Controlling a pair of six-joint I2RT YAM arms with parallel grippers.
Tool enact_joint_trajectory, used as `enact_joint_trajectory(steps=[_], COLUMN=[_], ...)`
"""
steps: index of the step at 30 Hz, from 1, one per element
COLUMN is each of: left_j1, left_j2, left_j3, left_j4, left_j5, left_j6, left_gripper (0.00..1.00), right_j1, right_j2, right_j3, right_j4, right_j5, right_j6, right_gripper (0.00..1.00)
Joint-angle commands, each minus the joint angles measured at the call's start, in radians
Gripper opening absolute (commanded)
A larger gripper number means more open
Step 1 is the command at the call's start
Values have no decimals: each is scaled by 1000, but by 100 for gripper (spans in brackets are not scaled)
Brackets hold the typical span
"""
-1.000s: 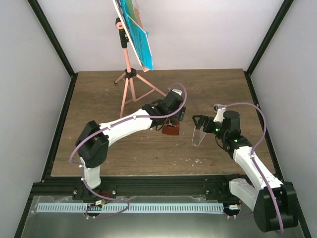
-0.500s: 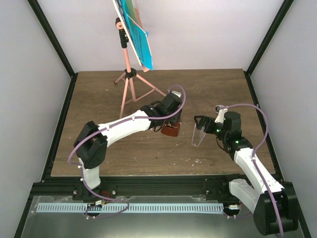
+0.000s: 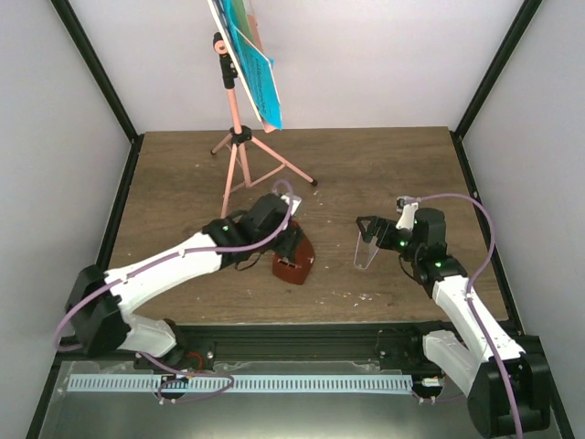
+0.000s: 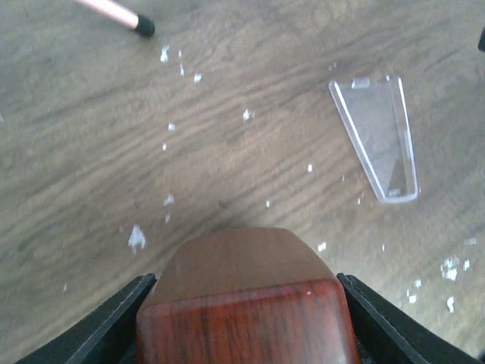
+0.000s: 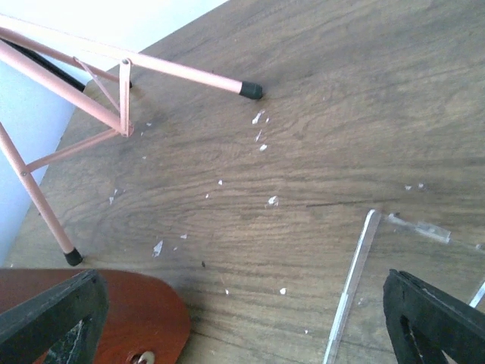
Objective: Pack up the instrument practice props
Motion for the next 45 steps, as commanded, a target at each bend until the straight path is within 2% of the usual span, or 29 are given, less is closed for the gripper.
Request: enact_joint_trajectory(steps=[1,5,9,23,29,32,34,40,43,45], left_j1=[-12,-34,-80,-208,-209,-209,-209,-209,-191,-126], left_j2=[-140,-204,-219,-104,-99,-104,-114,-233,-289,-323], left_j3=[-117,-180,-193,-134,-141,-143,-140,-145,-96,-50], left_j4=[55,80,92,19,36,48,52,138,103,52], left_j5=[25,17,-50,-241,-226,-228,-231,-179,-163,-59], left_j6=[-29,-44,-24,9,-17,-23,-34,-7,25,35], left_gripper=[43,41,41,50,62,77,83,95,100,100], right_j1=[-9,-8,-7,-1,1,1,3,29,53,77], right_j2=[4,6,5,-18,-22,-19,-10,-39,-68,-82], right_j3=[-24,-42,-34,-72,-74,-70,-54,-10,5,14], right_j4=[44,83,76,73,75,80,61,56,87,118], right_j5=[-80,-140,-161,-193,-207,-213,-219,-260,-293,-333], right_j6=[22,46,38,33,38,55,55,-5,-26,-38], right_gripper=[100,100,100,100,100,100,100,100,100,100])
